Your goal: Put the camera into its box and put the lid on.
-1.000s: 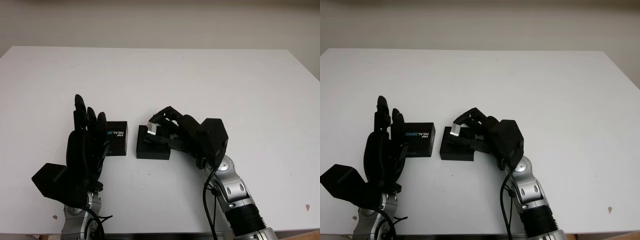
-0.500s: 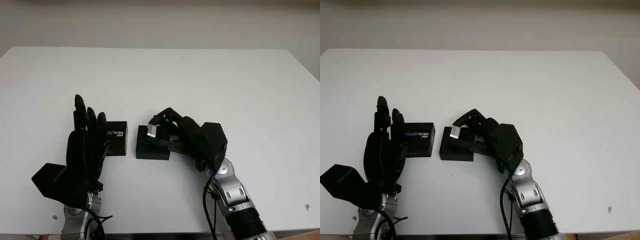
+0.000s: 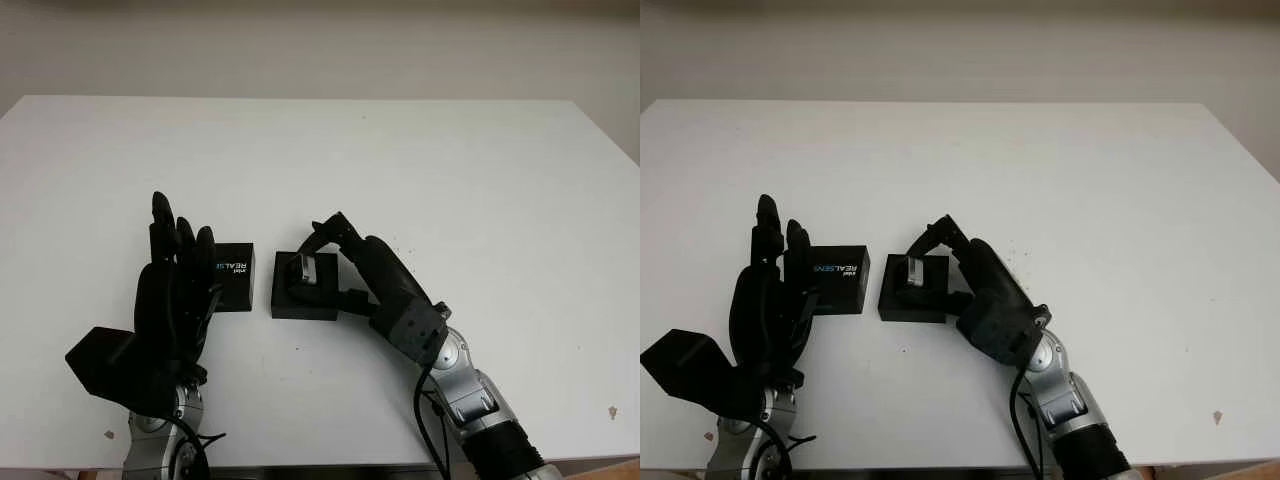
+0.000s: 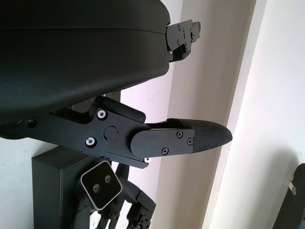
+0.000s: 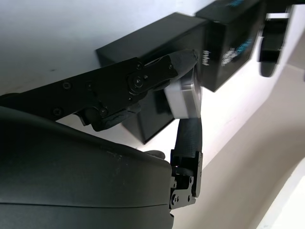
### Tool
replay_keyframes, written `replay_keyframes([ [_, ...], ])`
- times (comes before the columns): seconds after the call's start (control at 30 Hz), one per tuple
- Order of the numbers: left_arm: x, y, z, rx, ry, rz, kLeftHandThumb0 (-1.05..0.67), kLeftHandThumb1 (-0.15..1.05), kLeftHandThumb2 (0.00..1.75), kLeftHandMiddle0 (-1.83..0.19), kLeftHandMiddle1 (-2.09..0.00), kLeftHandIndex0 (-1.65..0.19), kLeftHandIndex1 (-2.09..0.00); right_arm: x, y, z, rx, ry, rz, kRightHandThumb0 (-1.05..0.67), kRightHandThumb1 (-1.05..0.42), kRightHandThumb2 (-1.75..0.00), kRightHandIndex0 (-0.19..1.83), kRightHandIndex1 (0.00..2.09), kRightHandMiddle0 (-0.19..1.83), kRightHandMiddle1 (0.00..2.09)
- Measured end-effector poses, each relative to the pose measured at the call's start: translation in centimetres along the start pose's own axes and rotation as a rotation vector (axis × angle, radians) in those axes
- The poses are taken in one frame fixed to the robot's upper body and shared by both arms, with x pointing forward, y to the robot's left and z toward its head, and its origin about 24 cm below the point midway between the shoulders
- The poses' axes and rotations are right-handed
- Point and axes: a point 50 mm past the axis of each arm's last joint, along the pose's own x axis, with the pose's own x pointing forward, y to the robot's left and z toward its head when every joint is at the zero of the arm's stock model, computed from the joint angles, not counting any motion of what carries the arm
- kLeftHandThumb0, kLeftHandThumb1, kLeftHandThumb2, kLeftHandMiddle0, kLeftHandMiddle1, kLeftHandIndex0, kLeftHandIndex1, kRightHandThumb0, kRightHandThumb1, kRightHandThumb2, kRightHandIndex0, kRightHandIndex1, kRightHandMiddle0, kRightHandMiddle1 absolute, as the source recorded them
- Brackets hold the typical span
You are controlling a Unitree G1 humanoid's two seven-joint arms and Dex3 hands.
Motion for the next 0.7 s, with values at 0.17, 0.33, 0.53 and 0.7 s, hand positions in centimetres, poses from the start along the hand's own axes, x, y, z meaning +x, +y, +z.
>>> replay_keyframes([
  [0.17,0.0,0.0,0.0,0.0,0.001,-0.001,-0.67,1.05,0.42,0.19,0.0,0.19,0.0,-0.1,-0.3,0.1,-0.092,-0.018,-0.012,-0.38,-1.03,-0.05,0.18,0.24,0.14,1.68],
  [0.33,0.0,0.0,0.0,-0.002,0.001,-0.001,-0.68,1.05,0.4,0.19,-0.01,0.19,-0.01,-0.3,-1.1,0.7,-0.238,-0.046,0.016,-0.43,-1.02,-0.05,0.1,0.15,0.01,1.1],
  [0.53,0.0,0.0,0.0,0.0,0.001,-0.005,-0.66,1.05,0.43,0.19,0.0,0.19,0.0,-0.9,-2.7,2.2,-0.443,-0.058,0.051,-0.48,-1.0,-0.05,-0.03,0.03,0.11,0.25],
  [0.7,0.0,0.0,0.0,-0.004,0.001,-0.009,-0.67,1.05,0.41,0.19,-0.01,0.19,-0.01,-1.4,-3.5,3.5,-0.539,-0.077,0.061,-0.5,-0.98,-0.05,-0.11,0.01,0.02,0.11],
])
